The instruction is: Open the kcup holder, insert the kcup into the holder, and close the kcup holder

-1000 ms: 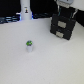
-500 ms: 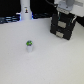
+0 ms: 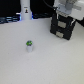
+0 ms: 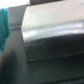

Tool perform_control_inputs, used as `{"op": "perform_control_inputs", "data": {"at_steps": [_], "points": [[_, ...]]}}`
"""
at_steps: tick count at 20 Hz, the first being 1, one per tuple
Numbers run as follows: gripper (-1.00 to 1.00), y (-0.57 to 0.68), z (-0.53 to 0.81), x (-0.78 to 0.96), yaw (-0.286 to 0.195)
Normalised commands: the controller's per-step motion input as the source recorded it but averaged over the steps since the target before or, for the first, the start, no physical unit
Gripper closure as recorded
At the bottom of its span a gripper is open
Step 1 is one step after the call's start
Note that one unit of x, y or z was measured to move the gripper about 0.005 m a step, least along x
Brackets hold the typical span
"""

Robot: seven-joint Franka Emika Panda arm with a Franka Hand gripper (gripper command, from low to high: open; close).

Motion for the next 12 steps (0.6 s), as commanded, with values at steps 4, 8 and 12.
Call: {"op": "perform_control_inputs", "data": {"at_steps": [4,8,12], "points": [[1.00,0.02,-0.08,-0.09,0.003],[1.00,-0.01,0.00,0.00,-0.007],[1.00,-0.02,-0.01,0.01,-0.008]]}}
